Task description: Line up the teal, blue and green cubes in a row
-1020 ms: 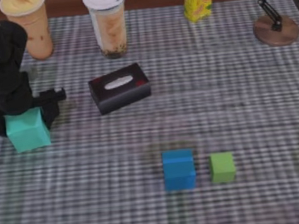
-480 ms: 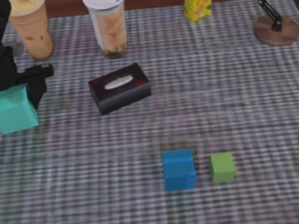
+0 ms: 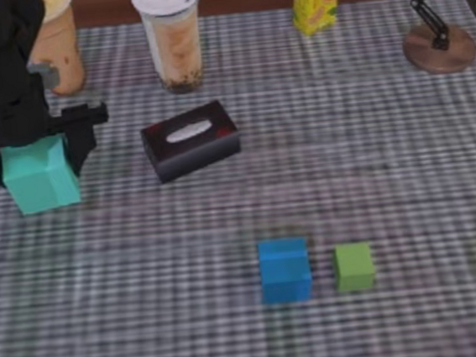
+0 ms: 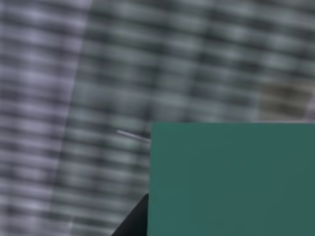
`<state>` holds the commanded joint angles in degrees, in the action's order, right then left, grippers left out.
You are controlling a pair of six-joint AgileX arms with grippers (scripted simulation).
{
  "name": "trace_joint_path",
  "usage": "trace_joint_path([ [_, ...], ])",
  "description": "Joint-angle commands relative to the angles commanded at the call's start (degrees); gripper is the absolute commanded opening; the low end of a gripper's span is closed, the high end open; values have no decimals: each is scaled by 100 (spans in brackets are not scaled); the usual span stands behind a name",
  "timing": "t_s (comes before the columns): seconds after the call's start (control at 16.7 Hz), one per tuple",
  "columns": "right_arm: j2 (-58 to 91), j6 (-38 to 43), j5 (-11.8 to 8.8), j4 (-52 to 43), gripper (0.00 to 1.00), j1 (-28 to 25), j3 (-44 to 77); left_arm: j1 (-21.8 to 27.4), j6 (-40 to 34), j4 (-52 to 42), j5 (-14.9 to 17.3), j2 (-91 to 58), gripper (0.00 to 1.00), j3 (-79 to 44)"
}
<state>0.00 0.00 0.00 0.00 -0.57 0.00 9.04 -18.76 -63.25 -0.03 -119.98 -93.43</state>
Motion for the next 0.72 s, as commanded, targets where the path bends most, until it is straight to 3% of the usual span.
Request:
trace_joint_path([
  [0.48, 0, 0, 0, 0, 100, 0, 0, 2222, -1377, 56, -8, 933, 0, 1037],
  [0.72, 0, 0, 0, 0, 100, 0, 0, 2627, -1658, 92, -17, 1158, 0, 1245],
])
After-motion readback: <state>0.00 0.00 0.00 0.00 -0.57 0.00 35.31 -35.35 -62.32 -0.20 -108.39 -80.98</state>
